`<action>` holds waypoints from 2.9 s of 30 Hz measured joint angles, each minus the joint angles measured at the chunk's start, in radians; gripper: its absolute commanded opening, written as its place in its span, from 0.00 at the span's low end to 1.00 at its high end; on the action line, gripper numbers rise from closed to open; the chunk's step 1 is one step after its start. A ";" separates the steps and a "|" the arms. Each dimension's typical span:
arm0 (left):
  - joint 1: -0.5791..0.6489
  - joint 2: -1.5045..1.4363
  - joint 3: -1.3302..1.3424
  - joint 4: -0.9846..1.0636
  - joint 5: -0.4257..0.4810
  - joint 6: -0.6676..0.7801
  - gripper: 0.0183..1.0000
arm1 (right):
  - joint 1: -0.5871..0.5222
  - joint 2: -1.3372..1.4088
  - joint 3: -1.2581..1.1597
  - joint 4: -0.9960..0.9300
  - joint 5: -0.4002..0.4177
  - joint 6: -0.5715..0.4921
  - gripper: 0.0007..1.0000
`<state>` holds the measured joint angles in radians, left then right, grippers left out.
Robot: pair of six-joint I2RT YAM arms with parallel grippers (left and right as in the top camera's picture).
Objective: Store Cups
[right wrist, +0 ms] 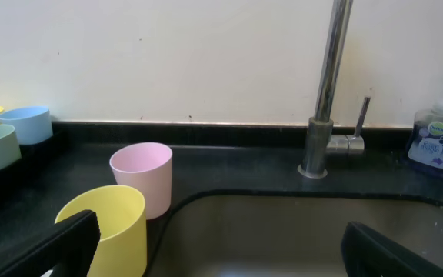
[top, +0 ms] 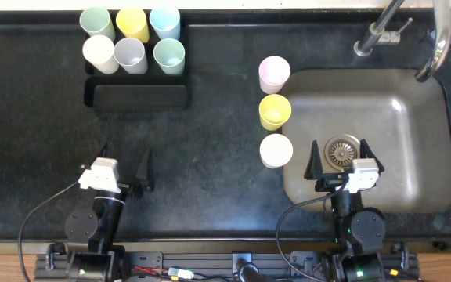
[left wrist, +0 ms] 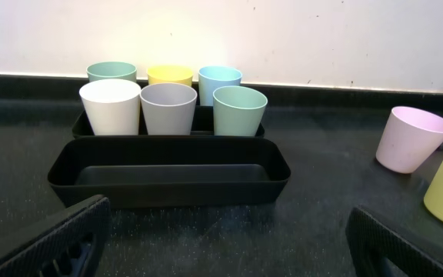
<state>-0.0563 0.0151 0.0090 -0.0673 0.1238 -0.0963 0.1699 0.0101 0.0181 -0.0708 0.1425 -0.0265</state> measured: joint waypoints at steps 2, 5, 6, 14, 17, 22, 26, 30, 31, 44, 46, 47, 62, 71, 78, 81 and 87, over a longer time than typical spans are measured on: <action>0.000 0.000 0.000 0.000 0.000 0.000 1.00 | 0.000 0.000 0.000 0.000 0.000 0.000 1.00; 0.000 0.000 0.000 0.000 0.000 0.000 1.00 | 0.000 0.000 0.000 0.000 0.000 0.000 1.00; 0.000 0.000 0.000 0.000 0.000 0.000 1.00 | 0.000 0.000 0.000 0.000 0.000 0.000 1.00; 0.000 0.000 0.000 0.000 0.000 0.000 1.00 | 0.000 0.000 0.000 0.000 0.000 0.000 1.00; 0.000 0.000 0.000 0.000 0.000 0.000 1.00 | 0.000 0.000 0.000 0.000 0.000 0.000 1.00; 0.000 0.000 0.000 0.000 0.000 0.000 1.00 | 0.000 0.000 0.000 0.000 0.000 0.000 1.00; 0.000 0.000 0.000 0.000 0.000 0.000 1.00 | 0.000 0.000 0.000 0.000 0.000 0.000 1.00; 0.001 0.000 0.000 -0.005 -0.026 0.000 1.00 | 0.000 0.000 0.000 0.000 0.000 0.000 1.00; 0.004 0.000 0.000 -0.006 -0.035 0.000 1.00 | 0.000 0.000 0.000 0.000 0.000 0.000 1.00; 0.006 0.000 0.000 -0.006 -0.076 0.000 1.00 | 0.000 0.000 0.000 0.000 0.000 0.000 1.00; 0.006 0.000 0.000 0.014 -0.075 0.000 1.00 | 0.000 0.000 0.000 0.000 0.000 0.000 1.00; 0.006 0.001 0.000 0.031 -0.075 0.000 1.00 | 0.000 0.000 0.000 0.000 0.000 0.000 1.00; -0.020 0.708 0.815 -0.326 -0.004 -0.013 1.00 | 0.000 0.000 0.000 0.000 0.000 0.000 1.00; -0.261 1.248 1.486 -0.670 -0.116 -0.193 1.00 | 0.000 0.000 0.000 0.000 0.001 0.000 1.00; -0.453 1.648 1.872 -0.946 -0.242 -0.399 1.00 | 0.000 0.000 0.000 0.000 0.000 0.000 1.00; -0.513 1.814 2.042 -1.091 -0.288 -0.477 1.00 | 0.000 0.000 0.000 0.000 0.000 0.000 1.00; -0.582 2.123 2.382 -1.238 -0.311 -0.554 1.00 | 0.000 0.000 0.000 0.000 0.001 0.000 1.00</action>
<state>-0.6384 2.1380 2.3909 -1.3052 -0.1875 -0.6498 0.1699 0.0101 0.0181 -0.0708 0.1432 -0.0269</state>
